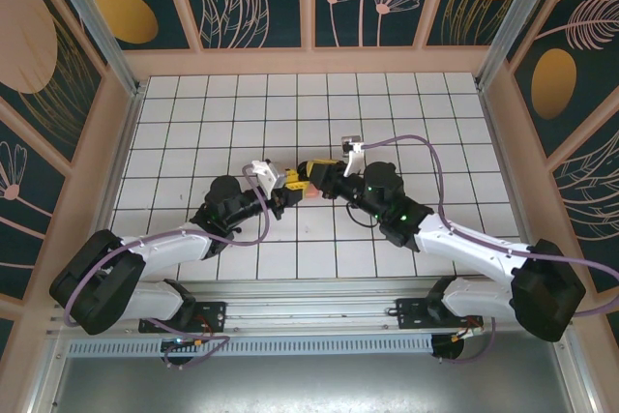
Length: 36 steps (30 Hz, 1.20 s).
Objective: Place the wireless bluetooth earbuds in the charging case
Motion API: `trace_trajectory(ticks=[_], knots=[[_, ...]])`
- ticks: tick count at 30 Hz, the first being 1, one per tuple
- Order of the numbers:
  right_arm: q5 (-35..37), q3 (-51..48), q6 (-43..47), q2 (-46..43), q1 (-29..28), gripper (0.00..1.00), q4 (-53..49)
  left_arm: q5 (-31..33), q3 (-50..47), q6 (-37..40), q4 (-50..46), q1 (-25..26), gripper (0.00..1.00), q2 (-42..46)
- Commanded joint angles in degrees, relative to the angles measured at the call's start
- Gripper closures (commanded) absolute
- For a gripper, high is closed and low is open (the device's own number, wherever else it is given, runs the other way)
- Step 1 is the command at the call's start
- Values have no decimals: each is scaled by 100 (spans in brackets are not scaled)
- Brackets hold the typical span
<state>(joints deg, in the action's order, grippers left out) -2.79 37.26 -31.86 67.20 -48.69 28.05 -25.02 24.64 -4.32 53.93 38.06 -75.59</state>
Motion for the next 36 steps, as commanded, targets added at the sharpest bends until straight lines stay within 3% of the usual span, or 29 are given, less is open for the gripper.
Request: trace_trajectory(ticks=[1, 12, 23, 36], knots=[[182, -25, 83, 66, -75, 81, 369, -53, 58, -161, 387, 40, 80, 49], [340, -115, 118, 101, -200, 81, 315, 64, 41, -332, 561, 35, 80, 156], [1077, 71, 40, 136, -544, 80, -224, 471, 30, -306, 474, 40, 80, 277], [1035, 142, 48, 147, -587, 78, -244, 643, 32, -203, 297, 41, 80, 378]])
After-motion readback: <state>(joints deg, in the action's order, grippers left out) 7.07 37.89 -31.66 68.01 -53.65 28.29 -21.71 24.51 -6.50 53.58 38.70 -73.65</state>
